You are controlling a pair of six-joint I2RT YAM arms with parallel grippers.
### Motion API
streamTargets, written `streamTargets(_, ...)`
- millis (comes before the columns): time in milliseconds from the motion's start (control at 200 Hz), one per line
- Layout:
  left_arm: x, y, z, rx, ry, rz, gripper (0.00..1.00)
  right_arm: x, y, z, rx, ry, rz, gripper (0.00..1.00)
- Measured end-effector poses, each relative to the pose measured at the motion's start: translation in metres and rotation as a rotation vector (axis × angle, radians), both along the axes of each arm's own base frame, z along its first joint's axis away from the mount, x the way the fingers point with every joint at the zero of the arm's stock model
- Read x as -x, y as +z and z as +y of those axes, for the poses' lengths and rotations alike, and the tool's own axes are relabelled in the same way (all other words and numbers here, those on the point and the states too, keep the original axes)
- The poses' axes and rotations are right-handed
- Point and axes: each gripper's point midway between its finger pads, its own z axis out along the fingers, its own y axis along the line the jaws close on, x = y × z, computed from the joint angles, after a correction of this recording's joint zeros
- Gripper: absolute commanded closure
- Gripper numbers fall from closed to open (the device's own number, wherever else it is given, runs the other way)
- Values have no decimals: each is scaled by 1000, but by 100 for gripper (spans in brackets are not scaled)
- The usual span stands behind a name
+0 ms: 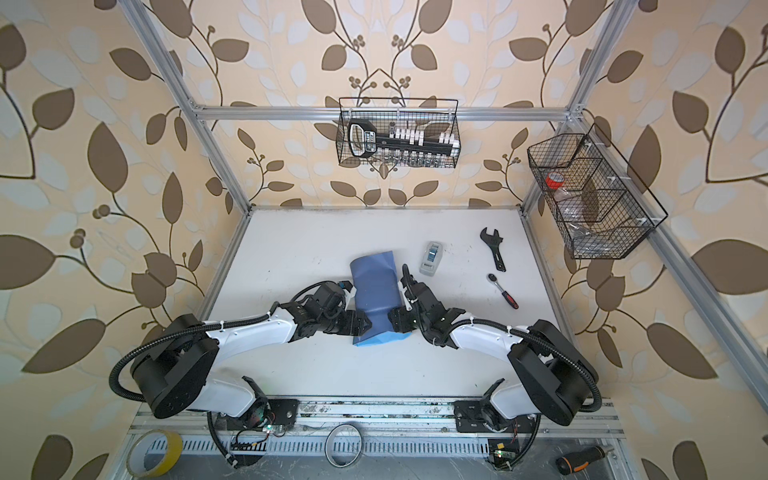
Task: Wrap the gift box in paper
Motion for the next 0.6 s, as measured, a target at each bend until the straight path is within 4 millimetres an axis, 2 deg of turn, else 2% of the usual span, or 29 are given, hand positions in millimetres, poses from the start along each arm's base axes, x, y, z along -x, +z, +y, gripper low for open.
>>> streamTargets(70,-2,-6,1,-20,1,-3,19,1,-2,-1,13,-2,-7,31)
streamTargets(230,-7,-7,-2,-33,3,-32,22,3,-4,0,43,-3,-30,35)
streamTargets(600,-3,-11,-4,-127,10,-103,34,0,-7,-4,91,-35,-76,46)
